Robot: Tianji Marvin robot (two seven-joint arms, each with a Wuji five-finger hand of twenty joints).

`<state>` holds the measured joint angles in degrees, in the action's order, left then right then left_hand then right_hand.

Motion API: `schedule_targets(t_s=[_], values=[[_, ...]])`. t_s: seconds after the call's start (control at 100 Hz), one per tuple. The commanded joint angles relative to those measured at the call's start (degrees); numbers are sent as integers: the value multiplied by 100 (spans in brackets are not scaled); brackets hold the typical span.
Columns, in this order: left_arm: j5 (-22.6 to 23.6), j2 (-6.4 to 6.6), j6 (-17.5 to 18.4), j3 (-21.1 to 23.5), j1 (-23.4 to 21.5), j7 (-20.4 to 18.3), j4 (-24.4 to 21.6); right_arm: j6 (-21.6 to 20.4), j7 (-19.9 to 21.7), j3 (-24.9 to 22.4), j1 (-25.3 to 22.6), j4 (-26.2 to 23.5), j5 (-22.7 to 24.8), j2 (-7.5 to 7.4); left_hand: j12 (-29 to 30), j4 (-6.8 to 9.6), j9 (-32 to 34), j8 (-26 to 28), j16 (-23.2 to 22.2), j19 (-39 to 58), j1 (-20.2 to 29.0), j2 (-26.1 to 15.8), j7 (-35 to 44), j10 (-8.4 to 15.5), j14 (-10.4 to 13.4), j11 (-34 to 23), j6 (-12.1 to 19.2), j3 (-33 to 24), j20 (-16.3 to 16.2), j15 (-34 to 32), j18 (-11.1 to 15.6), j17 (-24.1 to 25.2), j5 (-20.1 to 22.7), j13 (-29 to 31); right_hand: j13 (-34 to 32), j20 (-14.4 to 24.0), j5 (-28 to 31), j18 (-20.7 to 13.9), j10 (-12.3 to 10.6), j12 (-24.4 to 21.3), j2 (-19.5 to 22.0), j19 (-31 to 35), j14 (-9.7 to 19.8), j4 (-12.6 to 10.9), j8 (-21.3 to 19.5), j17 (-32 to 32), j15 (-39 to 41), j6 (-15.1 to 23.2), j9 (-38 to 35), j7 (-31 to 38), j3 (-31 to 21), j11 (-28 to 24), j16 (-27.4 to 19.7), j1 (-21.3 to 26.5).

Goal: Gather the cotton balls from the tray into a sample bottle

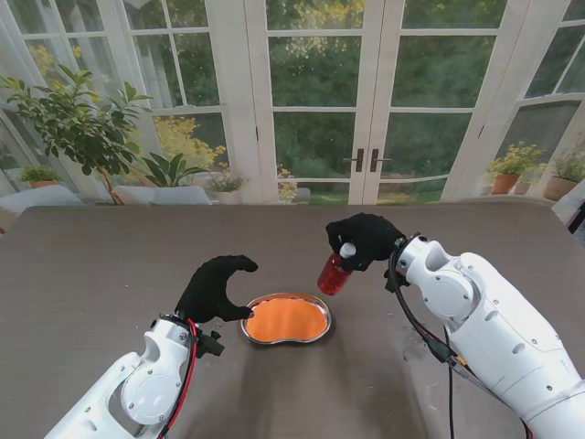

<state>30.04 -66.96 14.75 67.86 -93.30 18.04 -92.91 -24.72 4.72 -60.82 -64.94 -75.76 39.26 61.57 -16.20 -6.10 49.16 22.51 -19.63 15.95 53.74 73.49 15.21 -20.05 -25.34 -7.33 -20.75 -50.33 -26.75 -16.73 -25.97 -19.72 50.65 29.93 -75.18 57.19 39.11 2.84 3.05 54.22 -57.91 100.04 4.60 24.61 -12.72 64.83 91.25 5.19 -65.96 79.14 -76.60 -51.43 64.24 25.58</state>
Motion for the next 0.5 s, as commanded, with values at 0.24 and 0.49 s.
schedule_targets(t_s=[0.24,0.49], values=[[-10,21,-77,65,-137,-163,-60,139,391,239,327,407,287,-106,-69,-156,127,32,-81,17,-144,-4815,65,32,-61,-20,474,235,-159,-18,-33,161,29,-33,-62,-3,12,-806,-412,1,403,416,872,-405,-258,209,222,284,-172,660,-924,-353,-6,658],[2,24,-109,120,-217,-161,-121,214,345,590,613,876,406,-114,-75,-143,128,27,-92,3,-151,-4838,68,30,-66,-14,468,295,-205,-11,-31,169,26,-27,-62,-111,-50,-651,-480,-44,450,152,831,-383,-280,154,27,346,-113,660,-931,-389,-162,592]])
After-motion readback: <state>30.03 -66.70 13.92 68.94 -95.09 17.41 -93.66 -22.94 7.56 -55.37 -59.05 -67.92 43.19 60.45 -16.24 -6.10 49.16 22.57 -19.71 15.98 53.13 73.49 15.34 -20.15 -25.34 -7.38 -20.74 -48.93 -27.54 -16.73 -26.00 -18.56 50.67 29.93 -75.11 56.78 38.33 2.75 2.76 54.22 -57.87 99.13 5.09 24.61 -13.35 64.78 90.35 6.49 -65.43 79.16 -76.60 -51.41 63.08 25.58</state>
